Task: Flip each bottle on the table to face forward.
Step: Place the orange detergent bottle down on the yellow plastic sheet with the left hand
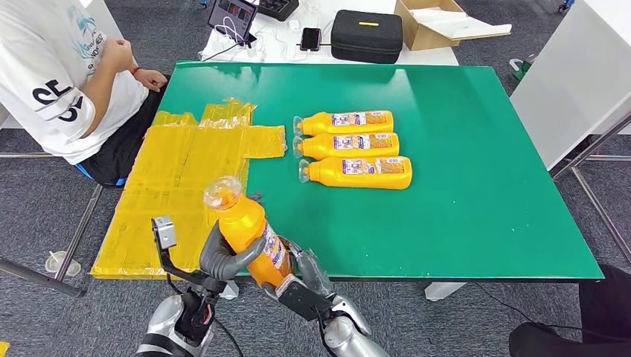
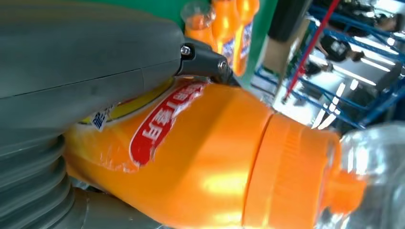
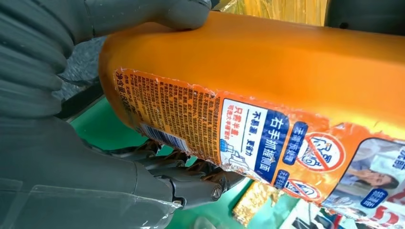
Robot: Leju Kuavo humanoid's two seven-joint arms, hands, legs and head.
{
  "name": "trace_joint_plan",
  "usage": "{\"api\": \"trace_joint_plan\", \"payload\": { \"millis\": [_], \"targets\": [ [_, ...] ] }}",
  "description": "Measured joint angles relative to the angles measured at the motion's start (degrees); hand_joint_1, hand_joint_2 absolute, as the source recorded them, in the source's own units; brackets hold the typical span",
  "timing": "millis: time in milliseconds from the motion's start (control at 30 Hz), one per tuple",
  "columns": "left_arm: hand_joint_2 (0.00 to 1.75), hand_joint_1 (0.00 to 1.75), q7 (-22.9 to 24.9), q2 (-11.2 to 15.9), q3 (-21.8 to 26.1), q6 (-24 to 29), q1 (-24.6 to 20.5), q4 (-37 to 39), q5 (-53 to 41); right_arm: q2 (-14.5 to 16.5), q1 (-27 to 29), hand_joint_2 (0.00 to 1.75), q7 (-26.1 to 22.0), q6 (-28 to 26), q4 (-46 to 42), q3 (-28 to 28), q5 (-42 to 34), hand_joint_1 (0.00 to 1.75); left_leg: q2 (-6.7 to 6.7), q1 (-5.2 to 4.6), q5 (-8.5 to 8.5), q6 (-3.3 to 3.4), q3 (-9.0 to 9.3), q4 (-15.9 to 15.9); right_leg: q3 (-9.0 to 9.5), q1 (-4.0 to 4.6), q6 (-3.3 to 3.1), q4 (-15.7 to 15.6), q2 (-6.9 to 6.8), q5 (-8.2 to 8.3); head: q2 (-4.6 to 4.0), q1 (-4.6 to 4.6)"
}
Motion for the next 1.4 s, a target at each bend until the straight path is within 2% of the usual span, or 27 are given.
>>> {"api": "trace_joint_plan", "payload": {
  "millis": [133, 400, 433, 467, 533, 567, 600, 933, 1000, 1133, 1400],
  "targets": [
    [1.75, 1.75, 1.92, 0.94, 0.21, -3.63, -0.16, 1.25, 5.39, 0.00, -0.08, 1.75, -0.22, -0.57, 0.27, 0.34, 0.54, 1.75, 0.00, 0.00, 0.00, 0.00, 0.00, 0.00, 0.00, 0.00, 0.00, 0.00, 0.00, 0.00, 0.00, -0.01],
    [1.75, 1.75, 1.42, 1.91, -0.40, -4.02, -0.64, 3.01, 5.94, 0.01, -0.11, 1.75, -0.20, -1.04, 0.95, 0.68, 0.80, 1.75, 0.00, 0.00, 0.00, 0.00, 0.00, 0.00, 0.00, 0.00, 0.00, 0.00, 0.00, 0.00, 0.00, 0.01],
    [1.75, 1.75, 1.39, 1.92, -0.40, -4.00, -0.67, 3.13, 5.91, 0.02, -0.11, 1.75, -0.19, -1.10, 1.02, 0.69, 0.81, 1.64, 0.00, 0.00, 0.00, 0.00, 0.00, 0.00, 0.00, 0.00, 0.00, 0.00, 0.00, 0.00, 0.00, 0.01],
    [1.75, 1.75, 1.35, 1.92, -0.40, -3.99, -0.69, 3.22, 5.89, 0.02, -0.11, 1.75, -0.18, -1.17, 1.07, 0.69, 0.84, 1.20, 0.00, 0.00, 0.00, 0.00, 0.00, 0.00, 0.00, 0.00, 0.00, 0.00, 0.00, 0.00, 0.00, 0.01],
    [1.75, 1.75, 1.22, 1.97, -0.43, -3.87, -0.73, 3.36, 5.67, 0.03, -0.11, 0.87, -0.11, -1.51, 1.14, 0.70, 0.90, 0.33, 0.00, 0.00, 0.00, 0.00, 0.00, 0.00, 0.00, 0.00, 0.00, 0.00, 0.00, 0.00, 0.00, 0.01],
    [1.75, 1.75, 1.15, 2.01, -0.49, -3.70, -0.74, 3.38, 5.42, 0.04, -0.12, 0.44, -0.07, -1.83, 1.16, 0.72, 0.93, 0.00, 0.00, 0.00, 0.00, 0.00, 0.00, 0.00, 0.00, 0.00, 0.00, 0.00, 0.00, 0.00, 0.00, 0.00],
    [1.75, 1.75, 1.05, 2.03, -0.66, -3.46, -0.70, 3.38, 5.09, 0.10, -0.15, 0.00, 0.02, -2.25, 1.16, 0.73, 0.89, 0.00, -0.01, 0.00, 0.00, 0.00, 0.00, 0.00, 0.01, 0.00, 0.00, 0.00, 0.00, 0.00, 0.00, -0.01],
    [1.75, 1.75, 0.31, 2.02, -1.29, -1.62, -0.23, 3.20, 3.38, 0.41, -0.13, 0.00, 0.23, -2.37, 0.09, 0.62, -0.94, 0.00, 0.01, 0.00, 0.00, 0.00, 0.00, 0.00, -0.01, 0.01, 0.00, 0.00, 0.00, 0.00, 0.00, 0.00],
    [1.75, 1.75, -0.39, 2.16, -0.96, 0.71, -0.01, 2.33, 1.85, 0.45, 0.37, 0.00, 0.31, 0.06, -4.21, 0.15, -4.39, 0.00, 0.03, 0.01, 0.01, -0.01, 0.01, 0.00, -0.02, 0.01, 0.00, 0.01, 0.00, 0.00, 0.01, 0.00],
    [1.75, 1.75, 0.17, 2.80, 3.48, 4.19, -1.43, -0.44, 2.64, -0.58, 3.57, 0.00, 0.01, 8.28, -18.39, -1.42, -13.41, 0.00, 0.02, 0.01, 0.02, -0.02, 0.02, 0.00, -0.01, 0.00, 0.00, 0.01, 0.00, 0.01, 0.00, 0.00],
    [1.75, 1.75, 0.22, 2.98, 8.74, 7.39, -4.24, -3.76, 5.77, -1.46, 6.11, 0.00, -0.40, 11.47, -26.46, -2.17, -16.74, 0.00, 0.03, 0.01, 0.03, -0.02, 0.02, 0.00, -0.01, 0.00, 0.00, 0.01, 0.00, 0.01, 0.00, 0.01]
  ]
}}
